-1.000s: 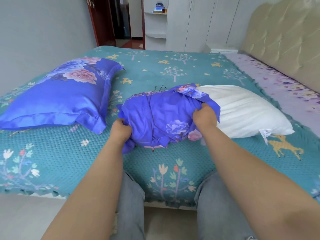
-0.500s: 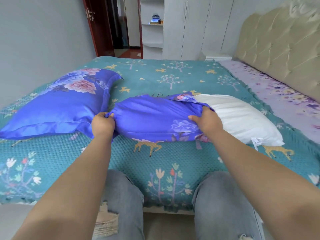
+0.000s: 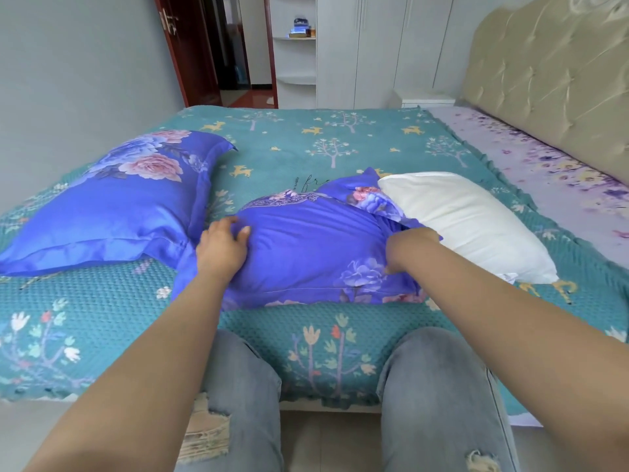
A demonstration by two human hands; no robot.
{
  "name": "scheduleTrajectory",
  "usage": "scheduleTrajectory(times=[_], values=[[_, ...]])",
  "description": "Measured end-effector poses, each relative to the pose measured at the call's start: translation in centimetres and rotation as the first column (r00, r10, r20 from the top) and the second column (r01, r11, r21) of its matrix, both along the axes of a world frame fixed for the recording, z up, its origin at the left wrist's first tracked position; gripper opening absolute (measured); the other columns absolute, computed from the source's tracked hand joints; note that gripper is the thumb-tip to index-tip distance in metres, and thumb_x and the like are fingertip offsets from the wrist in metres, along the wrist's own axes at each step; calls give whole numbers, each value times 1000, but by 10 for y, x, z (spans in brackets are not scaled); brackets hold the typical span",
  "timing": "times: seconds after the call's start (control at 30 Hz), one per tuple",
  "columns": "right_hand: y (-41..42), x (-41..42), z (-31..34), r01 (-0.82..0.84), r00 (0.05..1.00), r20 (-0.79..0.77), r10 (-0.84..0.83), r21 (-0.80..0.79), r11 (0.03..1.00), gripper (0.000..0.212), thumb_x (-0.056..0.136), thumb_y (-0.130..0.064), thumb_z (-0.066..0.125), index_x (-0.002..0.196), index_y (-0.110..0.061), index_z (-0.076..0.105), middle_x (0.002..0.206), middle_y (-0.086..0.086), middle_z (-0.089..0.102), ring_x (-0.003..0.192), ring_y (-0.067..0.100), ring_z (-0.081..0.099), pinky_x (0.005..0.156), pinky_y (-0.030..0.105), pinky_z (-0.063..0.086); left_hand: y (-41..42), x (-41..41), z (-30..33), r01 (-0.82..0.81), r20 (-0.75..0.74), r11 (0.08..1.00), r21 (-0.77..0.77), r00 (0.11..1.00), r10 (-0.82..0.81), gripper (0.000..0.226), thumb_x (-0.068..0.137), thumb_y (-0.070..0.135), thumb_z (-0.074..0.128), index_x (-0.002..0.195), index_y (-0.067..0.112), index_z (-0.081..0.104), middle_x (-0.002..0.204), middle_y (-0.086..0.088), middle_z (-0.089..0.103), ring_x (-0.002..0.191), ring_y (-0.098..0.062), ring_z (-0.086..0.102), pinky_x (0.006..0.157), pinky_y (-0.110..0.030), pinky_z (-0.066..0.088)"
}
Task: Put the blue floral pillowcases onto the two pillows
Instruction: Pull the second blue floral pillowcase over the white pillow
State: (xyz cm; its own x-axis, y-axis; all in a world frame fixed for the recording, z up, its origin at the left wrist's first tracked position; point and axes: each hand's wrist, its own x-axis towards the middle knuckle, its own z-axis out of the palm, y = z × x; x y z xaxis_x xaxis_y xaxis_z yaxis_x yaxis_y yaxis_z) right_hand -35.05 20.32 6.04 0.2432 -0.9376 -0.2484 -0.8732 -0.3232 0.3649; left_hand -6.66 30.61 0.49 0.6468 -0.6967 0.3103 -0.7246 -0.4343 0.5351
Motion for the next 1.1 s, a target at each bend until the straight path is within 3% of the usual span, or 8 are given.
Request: scheduleTrajectory(times=[0.07,0.23,0.37,0.47,0.6,0.7,0.97,1.1], values=[[-1,16,15,-81,996,-46,77,-68,994,35,90,-44,50,118,-23,58,124,-6,58,111,22,58,81,31,44,-17,-21,9,114,30,992,46,993,-116,51,89,53,51,126,18,56,127,-9,58,118,-32,50,100,-40,40],[-31,38,40,-58,859,451,242,-384,922,41,97,-44,41,122,-14,56,127,10,54,118,28,50,86,32,41,-51,-39,6,89,30,974,206,995,-97,36,85,46,62,102,15,62,110,-11,63,104,-30,57,83,-36,45],[-84,33,29,-55,777,623,94,-81,995,78,83,-70,46,129,-7,48,135,16,47,123,33,45,98,38,39,-67,-40,5,130,-37,930,344,991,-125,15,89,32,58,86,18,63,106,-11,67,101,-30,60,78,-33,45],[-97,31,7,-121,611,790,-54,160,980,66,84,-63,51,132,-18,51,139,3,47,126,23,47,100,28,36,-69,-36,14,154,-23,926,344,987,-156,15,89,27,51,76,22,57,104,-7,67,97,-27,60,74,-30,43],[-101,30,-44,23,418,891,-179,186,982,69,74,-64,64,122,-16,55,118,4,62,109,26,59,92,33,45,-83,-39,35,101,-55,970,222,994,-91,36,93,49,41,89,17,56,110,-11,65,101,-29,58,76,-33,42],[-106,24,-69,30,220,945,-241,240,970,54,71,-57,71,107,-18,68,102,3,71,96,22,66,88,34,51,-109,-56,48,106,-132,934,341,989,-64,72,90,67,29,130,12,51,140,-11,48,126,-30,47,98,-40,38],[-105,17,-93,-12,332,935,-128,139,990,39,91,-46,49,121,-22,57,123,3,62,113,26,57,98,39,42,-154,-75,43,88,-3,752,653,993,-114,48,96,22,42,142,13,37,150,-9,34,134,-29,38,102,-40,37],[-98,21,-94,-132,161,975,-155,177,975,46,90,-53,46,133,-37,49,136,-20,49,125,4,45,108,26,32,-164,-64,42,180,-131,891,418,982,-137,35,95,23,42,122,3,53,134,-20,50,121,-34,49,91,-35,41]])
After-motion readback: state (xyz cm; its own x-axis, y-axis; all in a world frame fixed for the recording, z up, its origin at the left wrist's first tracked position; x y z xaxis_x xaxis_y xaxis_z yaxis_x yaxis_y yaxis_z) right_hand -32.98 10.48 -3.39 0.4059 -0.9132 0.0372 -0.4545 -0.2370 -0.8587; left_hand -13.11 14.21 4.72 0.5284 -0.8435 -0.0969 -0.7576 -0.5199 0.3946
